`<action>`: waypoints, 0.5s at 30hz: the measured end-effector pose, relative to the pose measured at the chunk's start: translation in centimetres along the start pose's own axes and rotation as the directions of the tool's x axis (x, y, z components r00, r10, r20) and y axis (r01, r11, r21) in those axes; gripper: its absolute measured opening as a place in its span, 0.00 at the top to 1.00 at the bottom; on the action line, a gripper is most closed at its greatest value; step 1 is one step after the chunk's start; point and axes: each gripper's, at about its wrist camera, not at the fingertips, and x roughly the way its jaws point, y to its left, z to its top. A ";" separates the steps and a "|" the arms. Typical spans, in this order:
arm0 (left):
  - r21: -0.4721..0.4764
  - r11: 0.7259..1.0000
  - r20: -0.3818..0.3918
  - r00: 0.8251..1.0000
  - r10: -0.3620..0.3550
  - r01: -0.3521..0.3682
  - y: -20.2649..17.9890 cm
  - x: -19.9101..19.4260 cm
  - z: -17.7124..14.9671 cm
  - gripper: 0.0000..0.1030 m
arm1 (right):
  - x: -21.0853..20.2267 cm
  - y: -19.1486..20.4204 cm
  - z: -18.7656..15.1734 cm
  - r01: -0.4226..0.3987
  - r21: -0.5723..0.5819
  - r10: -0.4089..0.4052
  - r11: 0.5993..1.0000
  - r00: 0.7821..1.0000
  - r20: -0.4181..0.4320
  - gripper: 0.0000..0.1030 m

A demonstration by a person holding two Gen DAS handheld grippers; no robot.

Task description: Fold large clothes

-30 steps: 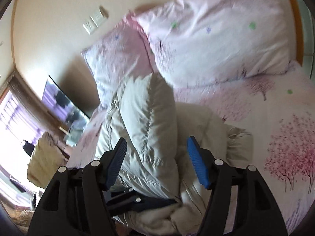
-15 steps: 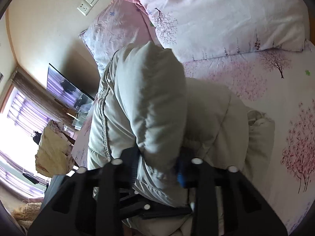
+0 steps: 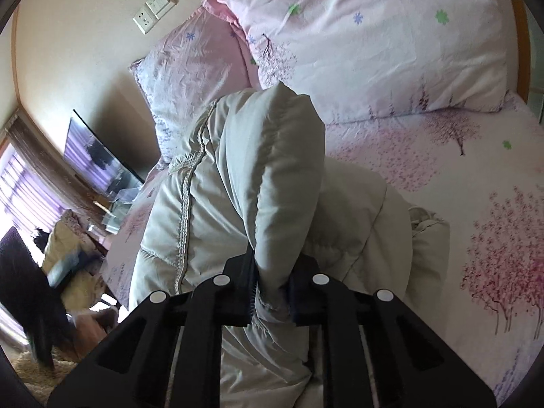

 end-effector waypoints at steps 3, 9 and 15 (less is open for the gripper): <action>-0.007 0.990 0.001 0.990 0.142 -0.142 3.4 0.8 -0.2 0.24 | 0.0 0.0 0.0 0.042 -0.004 -0.042 0.999 0.999 0.008 0.87; -0.063 0.980 -0.087 0.979 0.184 -0.189 7.2 5.0 -0.9 0.25 | -0.4 -0.2 -0.3 0.103 -0.016 -0.103 0.995 0.994 0.022 0.87; 0.003 0.987 -0.118 0.980 0.162 -0.163 3.9 7.2 -1.2 0.24 | -0.5 -1.8 -1.1 0.137 0.013 -0.137 0.991 0.990 0.019 0.87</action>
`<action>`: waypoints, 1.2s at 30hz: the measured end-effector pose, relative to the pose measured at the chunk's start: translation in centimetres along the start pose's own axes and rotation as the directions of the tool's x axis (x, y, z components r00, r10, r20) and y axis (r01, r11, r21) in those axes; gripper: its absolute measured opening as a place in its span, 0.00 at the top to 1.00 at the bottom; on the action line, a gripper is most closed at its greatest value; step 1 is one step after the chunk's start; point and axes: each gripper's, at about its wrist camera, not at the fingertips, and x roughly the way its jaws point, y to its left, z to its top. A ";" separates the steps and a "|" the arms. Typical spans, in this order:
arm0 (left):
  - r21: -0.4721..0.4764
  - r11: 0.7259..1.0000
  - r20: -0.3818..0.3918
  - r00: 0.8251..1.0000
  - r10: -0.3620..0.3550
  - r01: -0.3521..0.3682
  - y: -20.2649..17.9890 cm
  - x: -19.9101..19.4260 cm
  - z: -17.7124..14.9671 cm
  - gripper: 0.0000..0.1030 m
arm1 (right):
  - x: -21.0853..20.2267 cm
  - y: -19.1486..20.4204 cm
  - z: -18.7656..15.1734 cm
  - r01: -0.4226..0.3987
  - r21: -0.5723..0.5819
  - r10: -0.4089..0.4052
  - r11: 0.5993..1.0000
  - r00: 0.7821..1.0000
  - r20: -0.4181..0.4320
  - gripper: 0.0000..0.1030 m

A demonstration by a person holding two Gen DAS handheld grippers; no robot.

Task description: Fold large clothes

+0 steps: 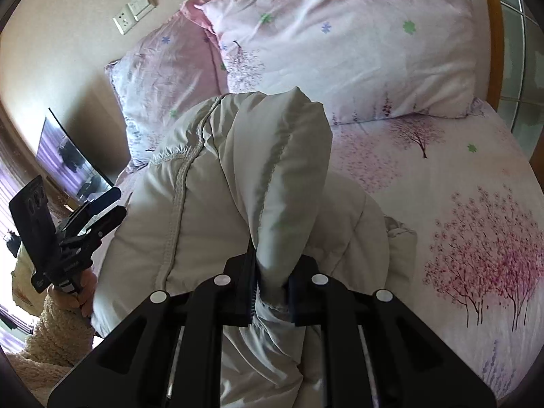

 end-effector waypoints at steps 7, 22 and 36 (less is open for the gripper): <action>0.013 0.998 -0.084 0.995 -0.053 0.054 -2.5 1.7 -0.4 0.24 | 1.6 -2.7 -1.1 -0.001 0.070 0.005 0.998 0.999 -0.053 0.85; 0.015 1.000 -0.159 0.987 -0.001 0.003 -3.5 3.6 -1.6 0.24 | 4.4 -5.4 -1.2 -0.067 0.124 0.086 0.990 0.985 -0.148 0.77; 0.033 0.999 -0.157 0.988 0.006 -0.001 -3.8 3.5 -1.8 0.24 | -3.6 0.2 -6.3 0.064 -0.035 -0.058 0.997 0.987 0.150 0.55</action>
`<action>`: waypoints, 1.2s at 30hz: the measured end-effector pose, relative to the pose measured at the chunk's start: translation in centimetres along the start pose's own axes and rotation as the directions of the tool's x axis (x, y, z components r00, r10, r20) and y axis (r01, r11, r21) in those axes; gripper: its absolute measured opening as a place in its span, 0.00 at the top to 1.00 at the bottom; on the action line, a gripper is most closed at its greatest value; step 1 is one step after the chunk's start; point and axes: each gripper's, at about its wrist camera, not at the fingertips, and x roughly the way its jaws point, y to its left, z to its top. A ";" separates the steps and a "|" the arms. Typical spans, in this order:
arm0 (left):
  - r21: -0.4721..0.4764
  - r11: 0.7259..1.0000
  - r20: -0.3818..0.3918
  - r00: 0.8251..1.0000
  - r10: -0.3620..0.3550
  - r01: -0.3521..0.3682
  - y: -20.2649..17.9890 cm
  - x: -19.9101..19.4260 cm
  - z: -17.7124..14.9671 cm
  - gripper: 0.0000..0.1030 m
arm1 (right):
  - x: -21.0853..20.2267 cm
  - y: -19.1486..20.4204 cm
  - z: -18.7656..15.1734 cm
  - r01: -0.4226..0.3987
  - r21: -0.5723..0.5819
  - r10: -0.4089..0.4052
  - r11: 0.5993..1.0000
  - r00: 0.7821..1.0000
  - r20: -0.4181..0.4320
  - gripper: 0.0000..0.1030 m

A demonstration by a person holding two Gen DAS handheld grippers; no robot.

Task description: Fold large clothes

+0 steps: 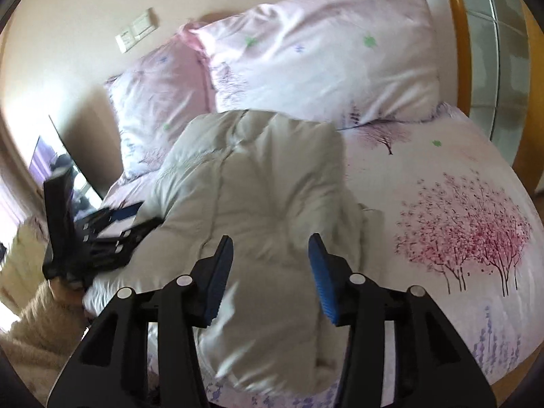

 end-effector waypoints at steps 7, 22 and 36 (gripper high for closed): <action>0.022 1.000 -0.002 1.000 0.003 -0.003 -0.2 -0.1 -0.1 0.24 | 1.4 0.7 -2.3 0.056 -0.013 -0.057 0.998 0.997 -0.051 0.55; 0.064 0.996 0.041 0.997 -0.063 0.060 -1.8 -4.0 -1.0 0.23 | 4.0 -0.9 -5.4 0.019 0.069 -0.013 0.997 0.996 -0.085 0.54; 0.091 0.993 -0.037 0.997 -0.074 0.077 -3.0 -1.3 -2.8 0.19 | 0.9 -2.0 -3.2 -0.022 0.116 0.023 0.993 1.000 -0.007 0.57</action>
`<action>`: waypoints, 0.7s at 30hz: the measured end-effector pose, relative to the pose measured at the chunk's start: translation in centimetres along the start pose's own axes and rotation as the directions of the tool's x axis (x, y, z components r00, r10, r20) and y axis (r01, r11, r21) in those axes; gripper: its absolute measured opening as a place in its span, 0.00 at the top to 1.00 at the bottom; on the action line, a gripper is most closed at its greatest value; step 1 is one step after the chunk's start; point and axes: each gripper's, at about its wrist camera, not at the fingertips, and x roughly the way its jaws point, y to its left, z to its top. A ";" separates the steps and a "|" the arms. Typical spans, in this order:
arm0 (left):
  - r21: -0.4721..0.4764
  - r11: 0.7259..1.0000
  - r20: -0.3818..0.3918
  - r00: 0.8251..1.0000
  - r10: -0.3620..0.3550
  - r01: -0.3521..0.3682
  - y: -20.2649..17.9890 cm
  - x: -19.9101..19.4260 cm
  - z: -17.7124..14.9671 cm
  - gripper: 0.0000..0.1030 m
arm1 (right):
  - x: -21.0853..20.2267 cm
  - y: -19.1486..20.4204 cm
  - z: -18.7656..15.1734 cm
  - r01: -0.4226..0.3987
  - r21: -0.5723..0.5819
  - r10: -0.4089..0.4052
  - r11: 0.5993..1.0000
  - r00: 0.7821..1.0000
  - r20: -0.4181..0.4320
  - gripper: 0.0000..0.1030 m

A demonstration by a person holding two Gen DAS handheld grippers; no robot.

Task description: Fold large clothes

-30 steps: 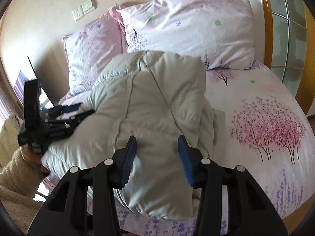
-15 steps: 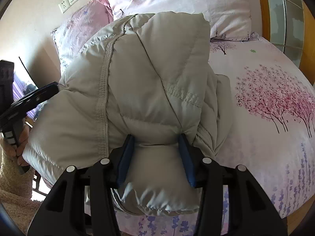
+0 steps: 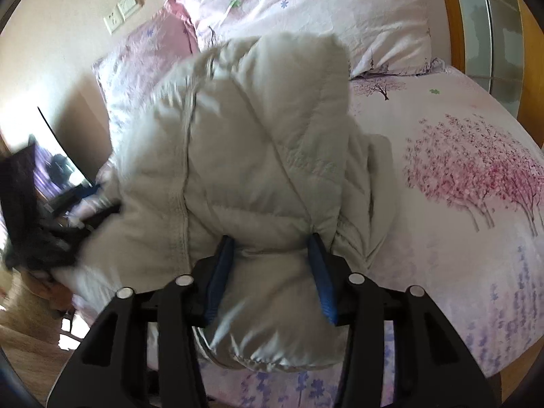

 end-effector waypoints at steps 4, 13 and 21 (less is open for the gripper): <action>0.004 1.000 -0.004 1.000 0.003 -0.003 0.0 0.1 0.0 0.19 | -1.3 0.4 5.2 0.010 -0.054 -0.006 0.998 0.997 0.079 0.57; -0.016 1.000 0.033 0.999 -0.021 0.021 0.5 -1.0 0.7 0.19 | 7.7 1.8 9.3 0.157 -0.208 -0.191 0.965 0.970 -0.151 0.57; -0.114 0.993 0.128 0.990 0.055 -0.040 7.4 -1.5 5.7 0.18 | 10.1 -1.0 8.9 0.111 -0.141 -0.147 0.984 0.948 -0.283 0.58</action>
